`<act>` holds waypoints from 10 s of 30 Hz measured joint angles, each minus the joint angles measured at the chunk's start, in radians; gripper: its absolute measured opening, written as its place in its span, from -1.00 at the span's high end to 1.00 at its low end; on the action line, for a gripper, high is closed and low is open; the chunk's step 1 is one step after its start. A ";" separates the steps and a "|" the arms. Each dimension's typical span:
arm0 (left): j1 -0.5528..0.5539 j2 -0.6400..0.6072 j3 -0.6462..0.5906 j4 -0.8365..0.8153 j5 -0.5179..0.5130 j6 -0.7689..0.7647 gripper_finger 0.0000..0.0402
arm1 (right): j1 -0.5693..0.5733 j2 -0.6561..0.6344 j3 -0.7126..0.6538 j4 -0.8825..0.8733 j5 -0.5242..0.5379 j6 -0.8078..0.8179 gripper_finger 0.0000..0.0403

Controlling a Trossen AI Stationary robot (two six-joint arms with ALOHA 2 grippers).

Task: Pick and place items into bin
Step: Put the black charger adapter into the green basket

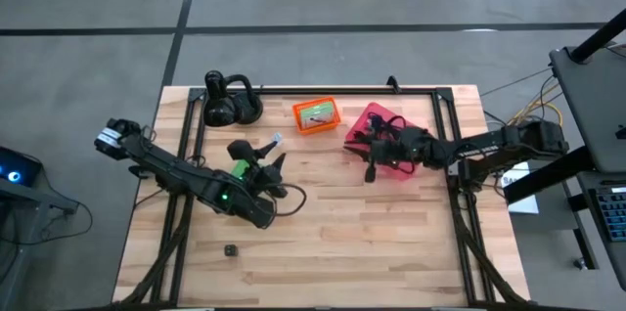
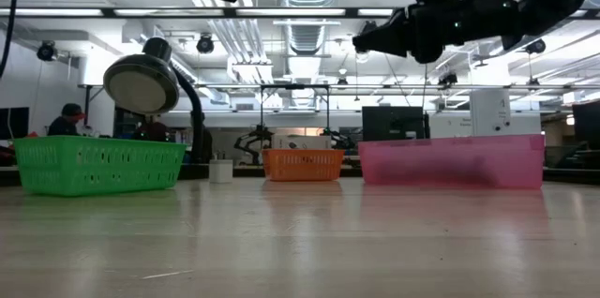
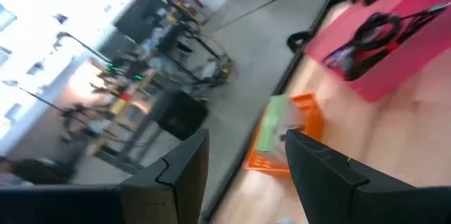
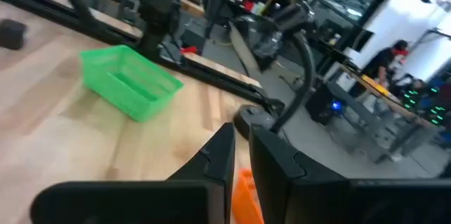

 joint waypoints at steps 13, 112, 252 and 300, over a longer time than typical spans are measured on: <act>0.055 -0.056 -0.009 0.105 0.443 0.082 0.14 | -0.067 0.000 -0.007 -0.012 -0.003 0.000 0.86; -0.091 0.073 0.033 -0.249 1.708 -1.417 0.14 | -0.119 0.000 -0.010 -0.004 -0.003 0.074 0.86; -0.359 0.294 -0.030 -0.362 1.427 -2.113 0.14 | -0.120 0.010 0.008 -0.048 -0.003 0.052 0.86; -0.262 0.102 -0.032 -0.556 0.833 -1.859 0.32 | -0.120 0.010 0.008 -0.064 -0.003 0.030 0.86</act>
